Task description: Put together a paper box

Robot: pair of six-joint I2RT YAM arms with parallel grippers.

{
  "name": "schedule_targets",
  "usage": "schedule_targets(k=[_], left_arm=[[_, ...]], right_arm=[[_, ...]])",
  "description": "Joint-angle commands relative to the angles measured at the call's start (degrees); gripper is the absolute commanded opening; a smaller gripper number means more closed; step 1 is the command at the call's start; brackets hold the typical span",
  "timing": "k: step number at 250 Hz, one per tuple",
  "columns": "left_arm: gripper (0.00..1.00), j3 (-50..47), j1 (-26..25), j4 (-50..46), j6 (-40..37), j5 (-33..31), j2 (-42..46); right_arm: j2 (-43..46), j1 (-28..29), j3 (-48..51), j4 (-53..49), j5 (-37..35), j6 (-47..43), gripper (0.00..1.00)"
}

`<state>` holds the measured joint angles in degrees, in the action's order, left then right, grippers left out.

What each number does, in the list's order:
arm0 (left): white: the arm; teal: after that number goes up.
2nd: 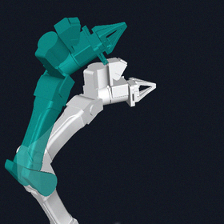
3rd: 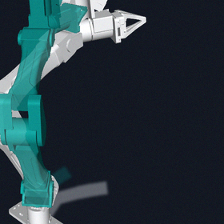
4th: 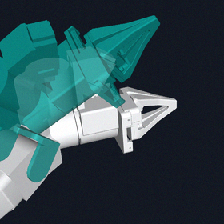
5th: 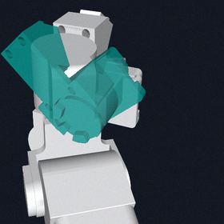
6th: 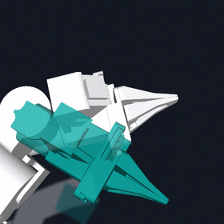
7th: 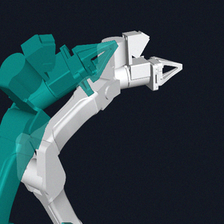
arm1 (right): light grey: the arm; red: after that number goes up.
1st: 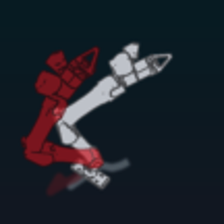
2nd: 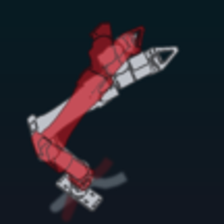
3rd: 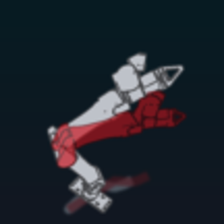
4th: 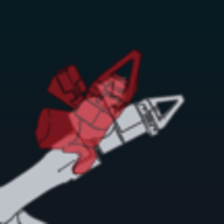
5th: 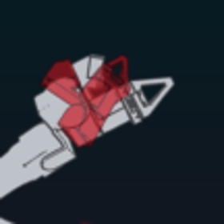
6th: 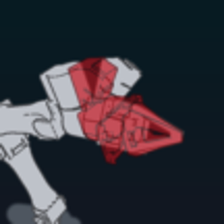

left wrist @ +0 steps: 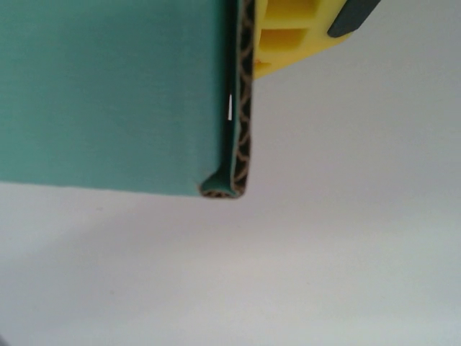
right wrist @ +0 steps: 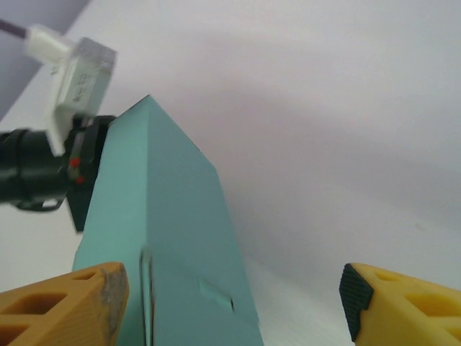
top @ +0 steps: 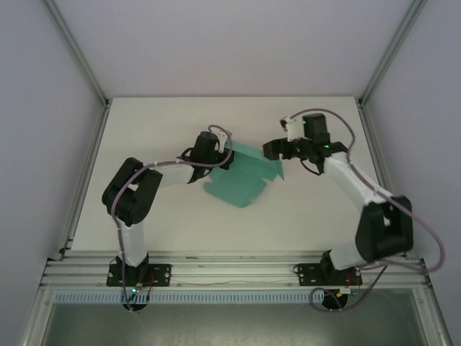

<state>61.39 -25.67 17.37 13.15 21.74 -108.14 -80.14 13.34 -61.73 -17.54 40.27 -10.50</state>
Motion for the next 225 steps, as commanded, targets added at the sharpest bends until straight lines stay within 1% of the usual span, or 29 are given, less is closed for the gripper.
schedule_targets(k=[1,13,34,57,86,93,119,136,153,166,181,192,211,225], left_arm=[[0.0,1.98,2.16,-6.84,5.44,6.94,2.14],[0.0,2.87,2.87,-8.58,6.28,9.75,2.06],[0.0,4.08,2.9,-11.45,5.65,10.51,2.06],[0.0,5.21,2.9,-13.17,5.79,10.13,1.63],[0.0,7.22,2.82,-14.79,6.46,10.21,0.65],[0.0,7.83,2.71,-15.26,6.79,9.51,0.34],[0.0,10.08,2.38,-17.38,7.67,7.62,-0.66],[0.0,11.75,2.16,-19.45,8.22,6.41,-0.85],[0.0,13.36,1.76,-21.72,9.18,3.42,-2.7],[0.0,14.8,1.38,-24.21,10.52,-0.8,-3.33],[0.0,16.77,1.22,-27.85,13.04,-5.96,-4.37],[0.0,18.1,1.24,-30.37,15.41,-8.57,-5.27],[0.0,20.41,1.48,-34.46,19.37,-11.72,-6.92],[0.0,22.19,1.98,-37.57,22.15,-13.48,-8.35]], right_arm=[[5.27,0.45,3.63,-4.6,2.32,-7.13,0.79],[6.33,0.46,4.66,-3.97,2.14,-6.84,0.81],[5.69,0.46,4.67,-2.8,2.99,-7.33,0.8],[2.95,0.5,2.07,-3.36,4.05,-7.83,0.74],[0.06,1.87,-0.61,-3.77,2.68,-8.78,0.65],[-0.34,2.2,-0.79,-3.26,2.17,-8.81,0.6],[-0.82,4.03,-0.47,-0.61,-2.13,-8.29,0.34],[-0.34,5.11,0.66,2.12,-5.02,-7.35,0.22],[0.36,6.29,1.63,3.87,-7.59,-7.01,0.1],[0.88,7.07,2.44,4.94,-9.29,-6.65,0.0],[1.47,7.8,3.38,5.85,-10.75,-5.96,0.0],[1.93,8.42,3.88,6.34,-11.82,-5.61,0.0],[2.65,9.58,4.93,7.26,-15.0,-5.04,0.0],[3.26,9.92,5.71,7.68,-16.07,-5.05,0.0]])
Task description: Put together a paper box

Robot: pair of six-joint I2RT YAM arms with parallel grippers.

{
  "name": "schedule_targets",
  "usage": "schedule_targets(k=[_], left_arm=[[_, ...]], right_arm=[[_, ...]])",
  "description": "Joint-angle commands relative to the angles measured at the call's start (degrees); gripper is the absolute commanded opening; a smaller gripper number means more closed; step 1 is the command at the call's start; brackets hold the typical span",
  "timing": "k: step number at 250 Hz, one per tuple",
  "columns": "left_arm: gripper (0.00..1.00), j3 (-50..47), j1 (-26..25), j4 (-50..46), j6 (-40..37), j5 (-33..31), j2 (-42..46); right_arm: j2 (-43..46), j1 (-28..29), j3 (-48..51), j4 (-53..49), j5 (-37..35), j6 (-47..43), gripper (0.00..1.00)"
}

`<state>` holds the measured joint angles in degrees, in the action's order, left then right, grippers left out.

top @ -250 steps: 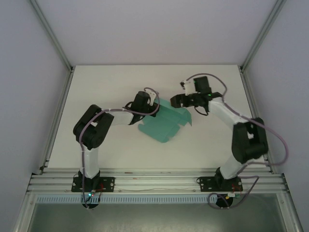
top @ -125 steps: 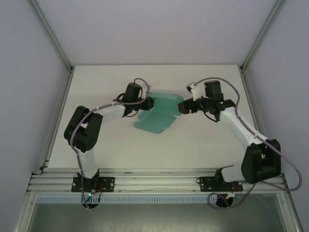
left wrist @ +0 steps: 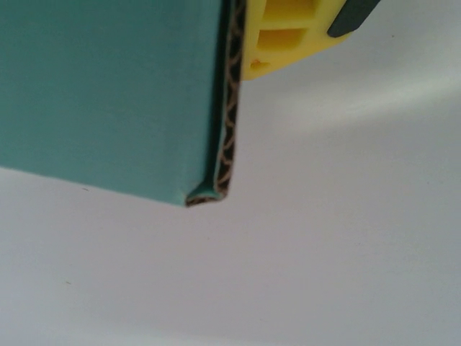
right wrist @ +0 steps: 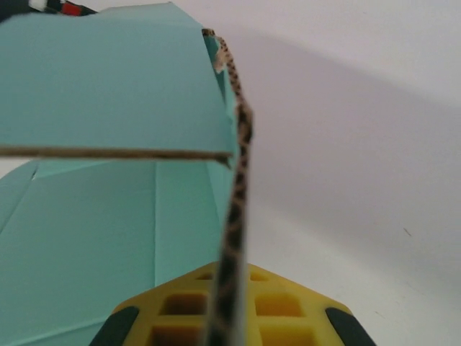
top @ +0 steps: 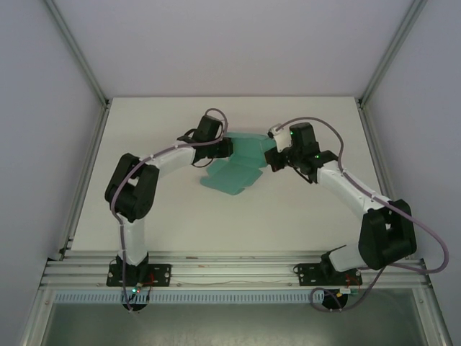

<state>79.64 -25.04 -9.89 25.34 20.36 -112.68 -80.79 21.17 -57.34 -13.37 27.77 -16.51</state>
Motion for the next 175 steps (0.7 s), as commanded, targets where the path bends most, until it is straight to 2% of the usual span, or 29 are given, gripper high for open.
schedule_targets(k=[1,41,77,93,112,175], left_arm=[[0.0,4.07,1.41,-10.54,10.06,-12.15,-3.92],[0.0,4.42,1.79,-10.1,10.51,-11.16,-4.09],[0.0,6.36,2.43,-15.47,13.78,-17.74,-4.56],[0.0,5.23,3.49,-14.17,14.58,-15.39,-4.32],[0.0,3.38,3.72,-10.24,10.7,-12.31,-3.41],[0.0,3.41,3.45,-9.88,1.97,-13.52,-1.4]], right_arm=[[3.95,2.15,1.42,3.51,-3.54,0.96,0.0],[4.59,2.14,2.61,4.2,-3.89,1.33,0.0],[5.76,2.16,3.89,6.69,-4.52,2.09,0.0],[6.37,2.19,4.52,7.6,-4.7,2.08,0.0],[6.68,2.17,4.84,7.76,-4.98,1.76,0.0],[7.77,2.21,4.65,8.41,-4.62,1.72,0.0]])
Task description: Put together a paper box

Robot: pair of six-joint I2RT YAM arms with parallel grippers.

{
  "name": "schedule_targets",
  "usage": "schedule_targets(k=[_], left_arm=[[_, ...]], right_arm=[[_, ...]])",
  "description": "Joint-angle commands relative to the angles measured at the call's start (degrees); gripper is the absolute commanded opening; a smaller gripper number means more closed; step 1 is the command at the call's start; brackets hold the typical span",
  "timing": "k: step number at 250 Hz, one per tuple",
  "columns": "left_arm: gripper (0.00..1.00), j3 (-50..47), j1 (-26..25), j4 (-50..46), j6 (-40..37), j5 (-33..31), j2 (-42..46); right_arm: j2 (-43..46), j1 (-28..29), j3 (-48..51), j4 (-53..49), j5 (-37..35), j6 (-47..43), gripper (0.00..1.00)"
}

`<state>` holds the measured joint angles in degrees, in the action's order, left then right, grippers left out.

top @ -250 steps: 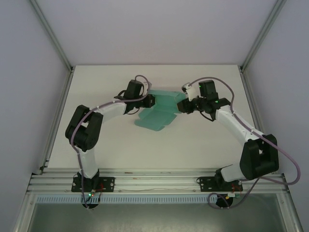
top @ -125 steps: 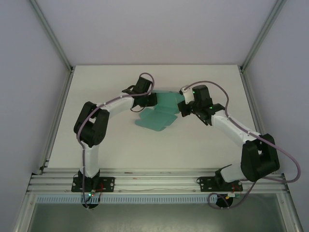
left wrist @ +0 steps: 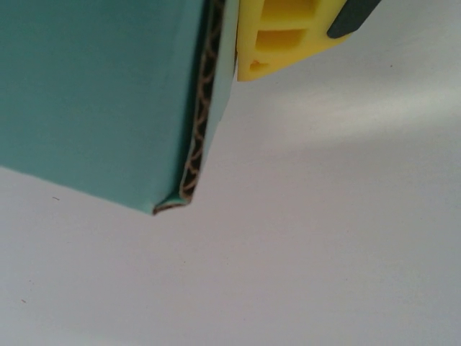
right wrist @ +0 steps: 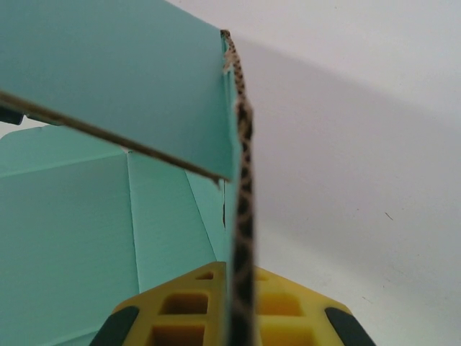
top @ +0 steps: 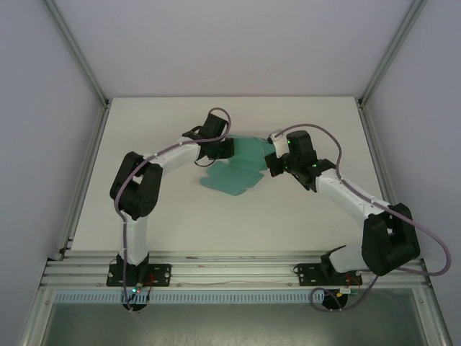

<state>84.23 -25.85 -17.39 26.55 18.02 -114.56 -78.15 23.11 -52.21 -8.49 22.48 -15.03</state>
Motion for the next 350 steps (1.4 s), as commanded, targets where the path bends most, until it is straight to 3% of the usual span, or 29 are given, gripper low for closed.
schedule_targets(k=[1,38,67,100,150,208,279,320,350], left_arm=[[0.0,-1.17,4.29,-2.34,0.6,-11.09,0.53],[0.0,-7.79,4.18,8.75,-4.46,-1.52,4.84],[0.0,-12.53,4.22,15.02,-4.87,3.18,9.05],[0.0,-14.7,4.18,17.26,-5.73,4.52,11.06],[0.0,-15.42,3.7,17.14,-7.48,4.06,11.9],[0.0,-15.76,2.4,17.39,-8.06,3.06,12.7],[0.0,-14.59,1.59,14.96,-6.33,0.26,13.45],[0.0,-14.01,1.37,16.41,-5.85,3.48,12.73],[0.0,-12.47,0.21,14.21,-7.07,1.68,11.84]], right_arm=[[5.12,0.22,-0.51,3.55,0.65,0.21,0.0],[5.11,0.1,-0.73,4.14,-0.89,1.0,0.01],[5.79,-0.17,-0.94,3.86,-3.77,2.43,0.24],[8.42,-0.53,-0.44,3.48,0.19,1.49,0.63],[11.84,-0.87,0.5,9.61,-3.71,6.56,0.87],[6.52,-1.08,-7.44,4.95,-4.59,7.63,0.91],[-1.31,-0.83,-8.83,3.38,-1.83,5.19,0.88],[-3.0,0.56,-5.22,12.0,-5.72,4.95,0.88],[-5.86,2.52,-5.41,20.51,-13.6,8.82,0.88]])
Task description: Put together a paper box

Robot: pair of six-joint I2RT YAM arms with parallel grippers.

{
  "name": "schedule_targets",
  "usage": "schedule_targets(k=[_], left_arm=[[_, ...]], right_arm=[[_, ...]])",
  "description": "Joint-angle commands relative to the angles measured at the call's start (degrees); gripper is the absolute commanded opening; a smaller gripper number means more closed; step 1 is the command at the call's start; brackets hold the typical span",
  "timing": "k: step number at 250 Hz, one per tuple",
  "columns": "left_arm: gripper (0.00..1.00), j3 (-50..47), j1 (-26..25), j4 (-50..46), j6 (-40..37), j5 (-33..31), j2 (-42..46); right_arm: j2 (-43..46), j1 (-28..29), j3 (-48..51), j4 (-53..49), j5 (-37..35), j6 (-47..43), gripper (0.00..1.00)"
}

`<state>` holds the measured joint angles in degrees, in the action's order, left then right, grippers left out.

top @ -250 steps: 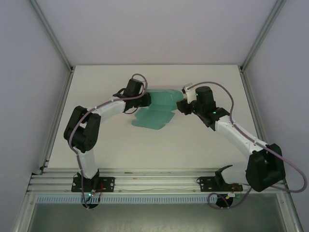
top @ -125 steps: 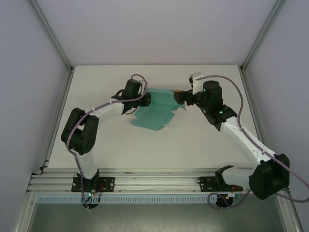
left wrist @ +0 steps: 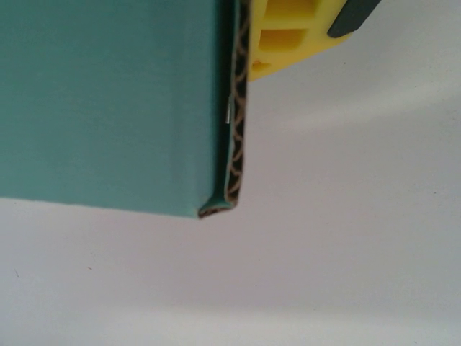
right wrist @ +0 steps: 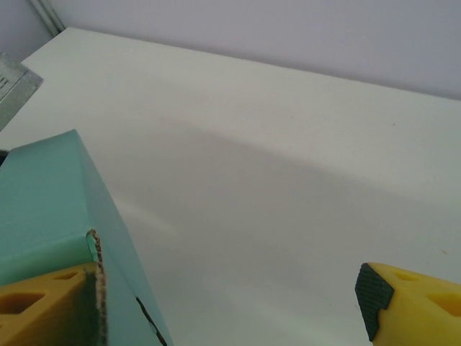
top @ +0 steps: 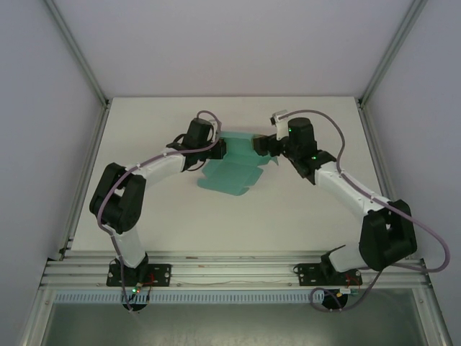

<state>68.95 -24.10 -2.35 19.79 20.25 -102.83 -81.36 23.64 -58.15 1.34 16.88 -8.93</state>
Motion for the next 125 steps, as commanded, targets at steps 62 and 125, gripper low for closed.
schedule_targets(k=[62,125], left_arm=[[0.0,3.6,-2.14,-1.95,3.18,-3.12,-0.18],[0.0,3.87,-1.63,-4.53,2.5,-6.64,0.65]], right_arm=[[-5.36,6.64,3.15,22.16,-25.32,6.06,0.88],[4.11,6.28,5.19,5.44,-23.85,3.89,0.92]])
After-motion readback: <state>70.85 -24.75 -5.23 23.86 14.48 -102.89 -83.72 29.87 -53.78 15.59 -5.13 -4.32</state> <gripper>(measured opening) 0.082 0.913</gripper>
